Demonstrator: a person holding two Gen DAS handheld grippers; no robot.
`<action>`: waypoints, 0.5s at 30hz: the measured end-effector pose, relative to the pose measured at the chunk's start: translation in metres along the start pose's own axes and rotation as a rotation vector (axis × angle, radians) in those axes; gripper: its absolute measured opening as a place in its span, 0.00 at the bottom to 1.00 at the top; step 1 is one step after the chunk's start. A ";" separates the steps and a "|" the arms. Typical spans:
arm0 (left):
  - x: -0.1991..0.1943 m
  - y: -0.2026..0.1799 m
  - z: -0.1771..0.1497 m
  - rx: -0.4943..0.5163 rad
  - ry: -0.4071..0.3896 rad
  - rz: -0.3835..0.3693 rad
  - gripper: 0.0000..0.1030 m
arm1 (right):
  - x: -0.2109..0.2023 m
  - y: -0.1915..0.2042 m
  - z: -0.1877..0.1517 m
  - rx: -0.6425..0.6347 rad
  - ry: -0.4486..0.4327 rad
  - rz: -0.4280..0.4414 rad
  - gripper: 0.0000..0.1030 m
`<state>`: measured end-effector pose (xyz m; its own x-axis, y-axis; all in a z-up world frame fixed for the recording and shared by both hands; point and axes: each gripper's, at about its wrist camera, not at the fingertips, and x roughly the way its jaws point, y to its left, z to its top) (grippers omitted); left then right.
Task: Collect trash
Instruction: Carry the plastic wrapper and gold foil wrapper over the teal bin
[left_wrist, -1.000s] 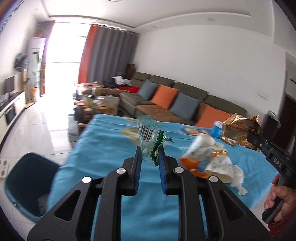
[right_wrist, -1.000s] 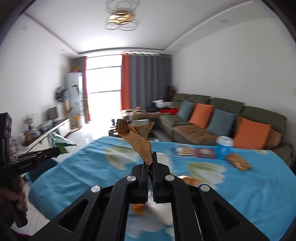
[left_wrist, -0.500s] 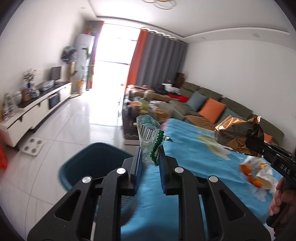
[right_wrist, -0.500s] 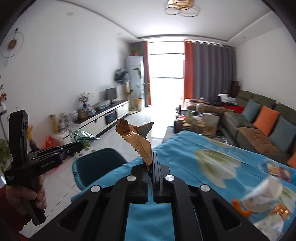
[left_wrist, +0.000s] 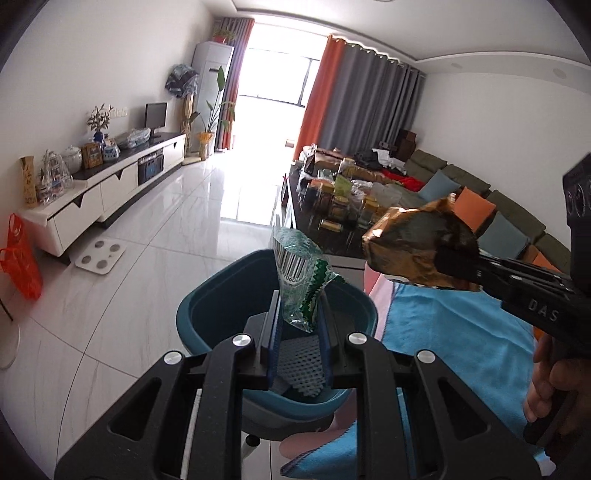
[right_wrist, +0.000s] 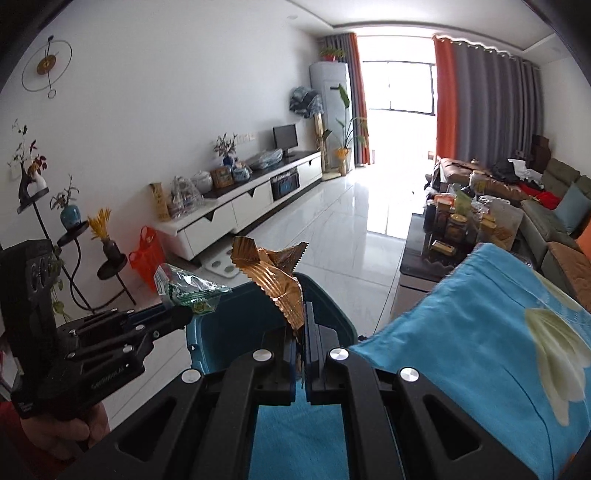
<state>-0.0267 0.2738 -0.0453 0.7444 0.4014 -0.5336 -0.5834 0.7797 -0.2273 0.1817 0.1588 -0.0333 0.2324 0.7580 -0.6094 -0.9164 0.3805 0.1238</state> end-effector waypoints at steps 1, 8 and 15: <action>0.005 0.000 -0.002 -0.003 0.010 0.003 0.18 | 0.008 0.000 0.001 0.000 0.013 0.002 0.02; 0.046 0.007 -0.007 -0.013 0.093 0.016 0.18 | 0.066 0.003 0.004 0.013 0.154 0.024 0.02; 0.100 0.007 -0.006 -0.038 0.184 0.019 0.20 | 0.097 0.006 0.007 0.013 0.262 0.024 0.03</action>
<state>0.0417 0.3163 -0.1049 0.6635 0.3184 -0.6770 -0.6110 0.7528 -0.2448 0.2010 0.2387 -0.0858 0.1175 0.6046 -0.7878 -0.9161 0.3723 0.1491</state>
